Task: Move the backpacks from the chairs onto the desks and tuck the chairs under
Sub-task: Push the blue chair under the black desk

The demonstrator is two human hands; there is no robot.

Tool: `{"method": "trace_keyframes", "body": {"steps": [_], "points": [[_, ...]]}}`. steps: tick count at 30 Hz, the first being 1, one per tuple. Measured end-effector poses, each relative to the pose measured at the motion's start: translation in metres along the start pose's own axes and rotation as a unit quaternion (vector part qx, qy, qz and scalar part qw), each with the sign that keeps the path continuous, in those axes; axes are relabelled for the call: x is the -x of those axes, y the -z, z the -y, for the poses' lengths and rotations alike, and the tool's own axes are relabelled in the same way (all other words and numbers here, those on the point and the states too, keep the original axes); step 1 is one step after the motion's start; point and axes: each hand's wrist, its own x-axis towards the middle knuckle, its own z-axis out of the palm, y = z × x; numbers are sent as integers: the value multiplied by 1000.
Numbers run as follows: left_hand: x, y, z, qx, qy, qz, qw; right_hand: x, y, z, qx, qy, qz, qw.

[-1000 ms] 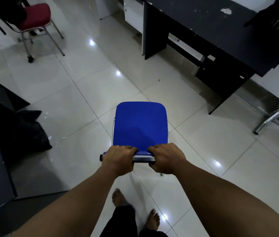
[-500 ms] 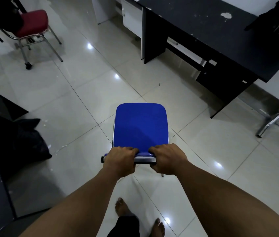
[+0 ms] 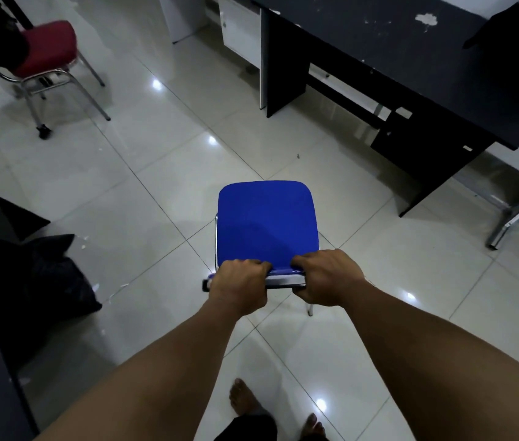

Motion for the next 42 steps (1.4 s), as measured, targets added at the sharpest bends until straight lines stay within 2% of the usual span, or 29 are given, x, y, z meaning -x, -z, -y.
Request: {"method": "trace_keyframes", "body": {"steps": [12, 25, 33, 42], "points": [[-39, 12, 42, -34, -24, 1, 999, -48, 18, -4, 6, -3, -9, 1000], [-122, 34, 92, -57, -15, -18, 998, -138, 52, -42, 5, -15, -21, 1000], [-146, 53, 160, -76, 0, 4, 997, -195, 69, -11, -31, -6, -42, 999], [-158, 56, 212, -86, 3, -24, 996, -240, 84, 13, -73, -32, -35, 996]]}}
